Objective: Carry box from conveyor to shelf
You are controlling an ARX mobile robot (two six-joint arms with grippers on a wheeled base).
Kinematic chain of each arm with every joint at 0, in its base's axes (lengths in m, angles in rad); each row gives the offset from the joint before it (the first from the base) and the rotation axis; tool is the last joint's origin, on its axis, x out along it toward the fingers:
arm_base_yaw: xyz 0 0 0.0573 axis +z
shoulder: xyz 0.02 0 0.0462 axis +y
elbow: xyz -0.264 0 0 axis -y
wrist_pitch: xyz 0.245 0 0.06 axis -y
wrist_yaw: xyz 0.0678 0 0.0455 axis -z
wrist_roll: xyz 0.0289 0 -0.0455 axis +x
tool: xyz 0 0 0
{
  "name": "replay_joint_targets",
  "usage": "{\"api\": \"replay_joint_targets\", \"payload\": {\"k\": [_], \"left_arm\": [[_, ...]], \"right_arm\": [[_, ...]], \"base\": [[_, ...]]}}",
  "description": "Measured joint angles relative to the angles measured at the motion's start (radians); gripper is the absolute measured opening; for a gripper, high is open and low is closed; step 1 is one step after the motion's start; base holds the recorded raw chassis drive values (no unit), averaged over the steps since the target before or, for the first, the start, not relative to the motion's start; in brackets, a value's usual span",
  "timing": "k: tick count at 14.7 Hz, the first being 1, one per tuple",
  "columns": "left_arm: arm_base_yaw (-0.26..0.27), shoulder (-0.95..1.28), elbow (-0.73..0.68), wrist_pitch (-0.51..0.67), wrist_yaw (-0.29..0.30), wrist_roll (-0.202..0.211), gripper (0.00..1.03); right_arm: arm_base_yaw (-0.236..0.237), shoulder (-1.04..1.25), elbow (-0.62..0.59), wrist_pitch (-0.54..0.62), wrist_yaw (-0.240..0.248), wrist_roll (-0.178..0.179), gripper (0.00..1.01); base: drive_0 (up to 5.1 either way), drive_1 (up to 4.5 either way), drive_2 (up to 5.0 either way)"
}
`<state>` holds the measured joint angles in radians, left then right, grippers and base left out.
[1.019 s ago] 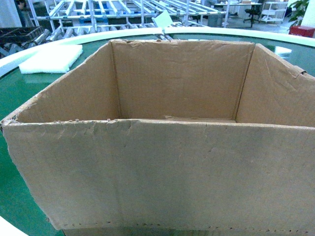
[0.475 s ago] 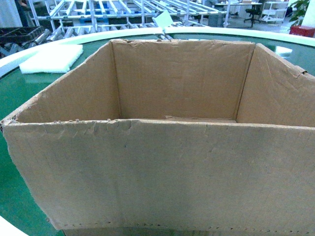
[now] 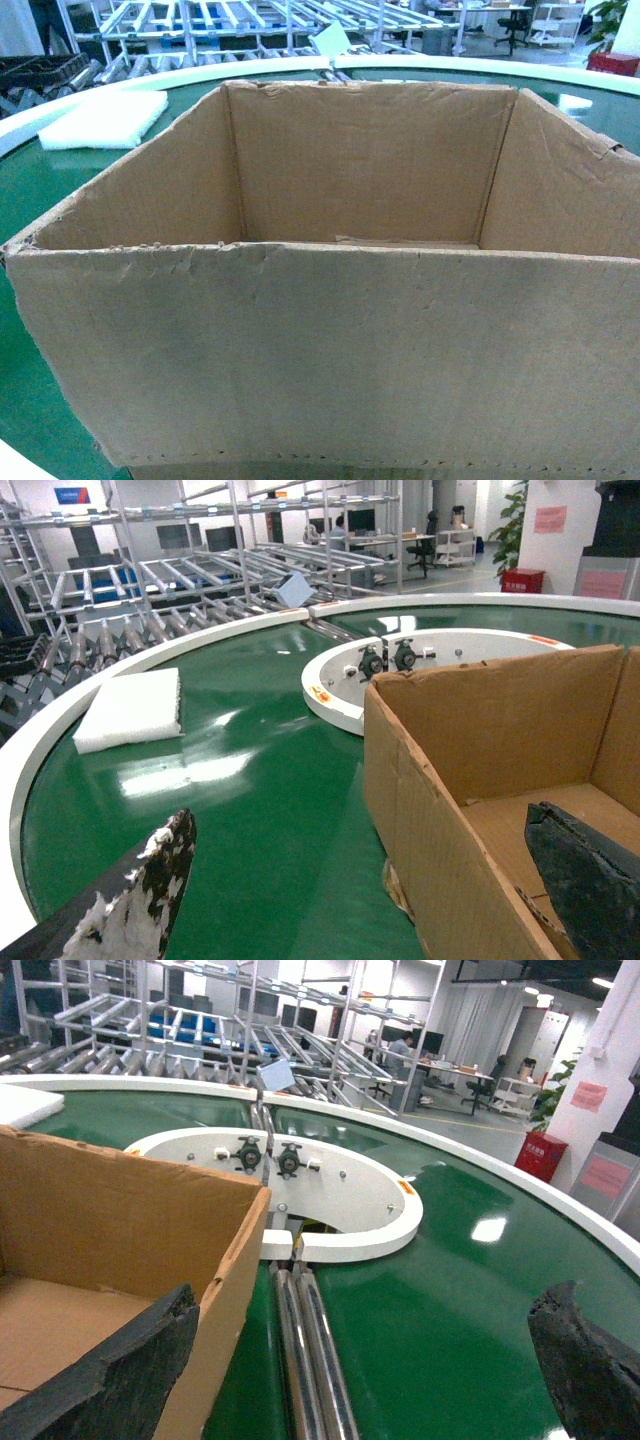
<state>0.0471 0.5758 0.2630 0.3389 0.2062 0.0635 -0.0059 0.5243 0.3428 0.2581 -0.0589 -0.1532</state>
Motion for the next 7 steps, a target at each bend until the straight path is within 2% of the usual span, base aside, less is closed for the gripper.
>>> {"api": "replay_joint_targets", "payload": {"k": [2, 4, 5, 6, 7], "left_arm": [[-0.03, 0.095, 0.073, 0.008, 0.004, 0.024, 0.98], [-0.098, 0.19, 0.159, 0.009, -0.006, 0.042, 0.98], [-0.122, 0.251, 0.199, 0.036, -0.042, 0.077, 0.98], [-0.127, 0.285, 0.216, 0.035, -0.048, 0.105, 0.98], [-0.131, 0.298, 0.224, 0.009, -0.053, 0.123, 0.98]], "right_arm": [[0.023, 0.109, 0.073, 0.011, 0.002, -0.022, 0.98], [0.034, 0.216, 0.145, -0.027, -0.021, -0.05, 0.98], [0.054, 0.278, 0.199, -0.108, -0.032, -0.09, 0.98], [0.073, 0.314, 0.241, -0.182, -0.053, -0.126, 0.98], [0.085, 0.337, 0.273, -0.217, -0.061, -0.148, 0.98]], "base": [[0.0, 0.0, 0.0], [0.0, 0.0, 0.0], [0.0, 0.0, 0.0], [0.0, 0.0, 0.0], [0.0, 0.0, 0.0]]}}
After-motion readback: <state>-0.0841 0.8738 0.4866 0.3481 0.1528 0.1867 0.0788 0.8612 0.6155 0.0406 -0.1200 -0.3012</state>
